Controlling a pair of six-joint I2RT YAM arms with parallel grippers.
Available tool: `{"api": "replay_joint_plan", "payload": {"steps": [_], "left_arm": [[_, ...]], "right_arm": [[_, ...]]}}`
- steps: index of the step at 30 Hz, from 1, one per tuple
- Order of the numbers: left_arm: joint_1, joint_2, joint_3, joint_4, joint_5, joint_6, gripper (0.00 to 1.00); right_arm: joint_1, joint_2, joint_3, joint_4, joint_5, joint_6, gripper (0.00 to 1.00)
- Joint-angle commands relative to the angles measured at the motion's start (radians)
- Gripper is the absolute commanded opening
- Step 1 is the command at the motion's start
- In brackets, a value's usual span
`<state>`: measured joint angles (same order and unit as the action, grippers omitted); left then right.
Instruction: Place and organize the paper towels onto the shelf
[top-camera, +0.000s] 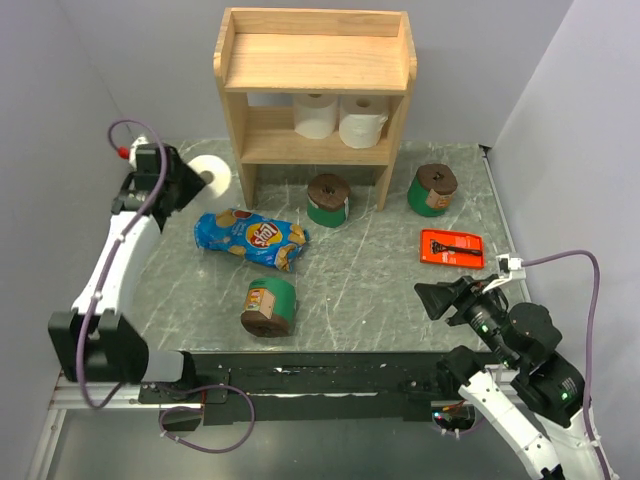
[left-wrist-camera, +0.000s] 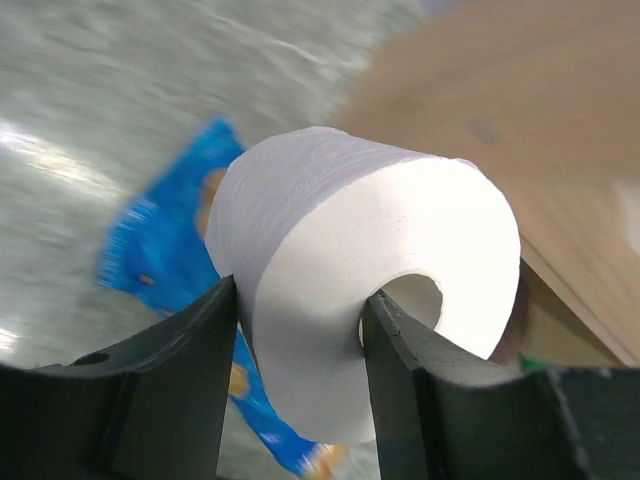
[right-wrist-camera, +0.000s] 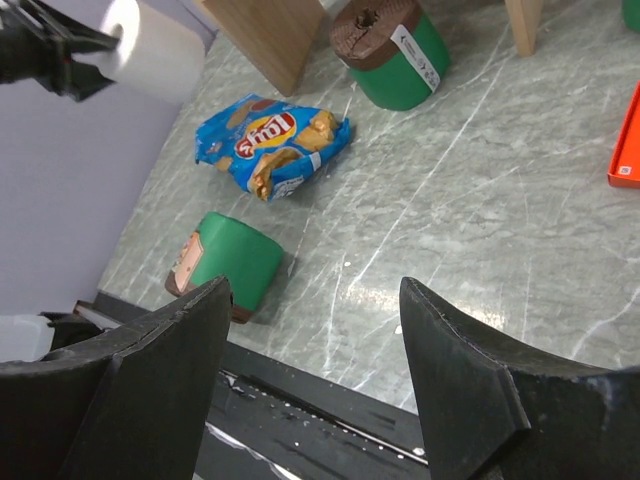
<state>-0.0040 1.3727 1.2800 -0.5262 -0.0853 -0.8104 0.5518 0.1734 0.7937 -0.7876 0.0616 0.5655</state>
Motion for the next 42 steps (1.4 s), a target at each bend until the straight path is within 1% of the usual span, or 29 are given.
{"api": "replay_joint_plan", "payload": {"steps": [1,2,5,11,14,20,21,26,35,37,42], "left_arm": [[-0.135,-0.132,-0.033,0.078,-0.036,-0.087,0.38],[-0.186,-0.133,-0.028,0.077,-0.047,-0.095,0.38],[-0.249,-0.118,-0.004,0.069,-0.053,-0.134,0.37],[-0.343,-0.061,0.065,0.107,-0.096,-0.168,0.37],[-0.369,-0.035,0.1,0.146,-0.117,-0.185,0.37],[-0.393,0.017,0.191,0.167,-0.162,-0.196,0.37],[-0.393,0.025,0.202,0.163,-0.186,-0.196,0.38],[-0.395,0.061,0.243,0.201,-0.223,-0.196,0.38],[-0.398,0.095,0.214,0.337,-0.267,-0.259,0.39],[-0.398,0.11,0.219,0.341,-0.277,-0.271,0.4],[-0.398,0.132,0.222,0.371,-0.294,-0.28,0.41]], "right_arm": [[0.003,-0.017,0.058,-0.027,0.023,-0.018,0.75],[0.003,-0.02,0.059,-0.03,0.023,-0.018,0.75],[0.005,-0.032,0.064,-0.033,0.024,-0.013,0.75],[0.003,-0.051,0.061,-0.044,0.026,-0.009,0.75],[0.005,-0.052,0.065,-0.042,0.021,-0.009,0.75],[0.003,-0.052,0.075,-0.047,0.01,-0.009,0.75],[0.003,-0.057,0.073,-0.048,0.012,-0.009,0.75],[0.003,-0.069,0.07,-0.052,0.018,-0.012,0.75],[0.003,-0.066,0.075,-0.052,0.023,-0.022,0.76],[0.0,-0.066,0.072,-0.05,0.021,-0.019,0.75],[0.002,-0.068,0.073,-0.047,0.018,-0.019,0.76]]}}
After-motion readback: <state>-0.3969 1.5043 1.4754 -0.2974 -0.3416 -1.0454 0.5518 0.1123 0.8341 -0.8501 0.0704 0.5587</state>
